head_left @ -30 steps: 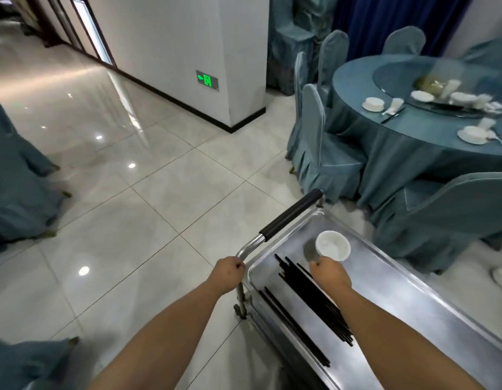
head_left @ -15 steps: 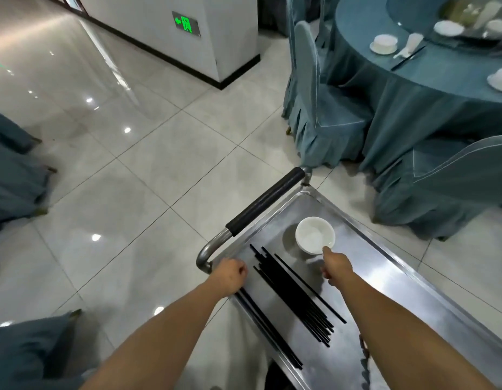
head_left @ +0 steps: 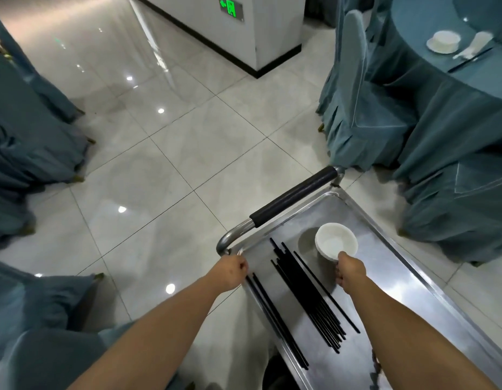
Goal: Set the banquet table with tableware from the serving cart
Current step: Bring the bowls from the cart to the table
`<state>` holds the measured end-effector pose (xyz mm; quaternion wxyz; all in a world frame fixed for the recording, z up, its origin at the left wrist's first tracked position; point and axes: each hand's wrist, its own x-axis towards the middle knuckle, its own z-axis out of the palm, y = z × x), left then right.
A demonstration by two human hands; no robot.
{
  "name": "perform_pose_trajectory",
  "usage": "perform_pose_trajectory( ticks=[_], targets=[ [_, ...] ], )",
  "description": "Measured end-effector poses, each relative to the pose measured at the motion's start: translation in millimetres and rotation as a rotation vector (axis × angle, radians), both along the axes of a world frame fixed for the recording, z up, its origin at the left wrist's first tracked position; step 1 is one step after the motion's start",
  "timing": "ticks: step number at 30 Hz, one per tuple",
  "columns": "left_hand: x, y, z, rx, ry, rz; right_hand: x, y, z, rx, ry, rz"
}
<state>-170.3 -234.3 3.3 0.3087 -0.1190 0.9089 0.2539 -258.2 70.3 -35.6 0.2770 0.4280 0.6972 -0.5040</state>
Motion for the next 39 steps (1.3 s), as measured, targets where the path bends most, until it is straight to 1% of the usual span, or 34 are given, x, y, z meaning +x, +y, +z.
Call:
perform_pose_trajectory(
  ticks=[5, 10, 16, 19, 26, 30, 34, 39],
  targets=[
    [25.5, -24.6, 26.8, -0.03, 0.064, -0.034, 23.3, -28.2, 21.8, 0.053, 0.051, 0.181],
    [84.2, -69.7, 58.4, 0.004, 0.138, 0.086, 63.9, -94.9, 57.9, -0.005, 0.135, 0.372],
    [199.8, -151.7, 74.5, 0.043, 0.207, 0.301, 144.5, -204.0, 90.6, -0.03, 0.156, 0.667],
    [273.2, -197.8, 80.1, 0.033, 0.221, 0.444, 193.0, -269.1, 102.0, -0.06, 0.191, 0.8],
    [455.7, -285.2, 98.7, -0.028, 0.265, 0.847, 312.5, -420.7, 126.2, -0.156, 0.19, 1.168],
    [552.8, -308.5, 100.0, -0.024, 0.287, 1.087, 384.4, -495.3, 129.2, -0.184, 0.204, 1.352],
    [635.1, -316.2, 92.1, 0.067, 0.32, 1.375, 455.1, -558.6, 128.0, -0.206, 0.217, 1.563],
    [699.2, -314.4, 88.3, 0.079, 0.318, 1.593, 518.8, -613.8, 122.1, -0.243, 0.194, 1.783]
  ],
)
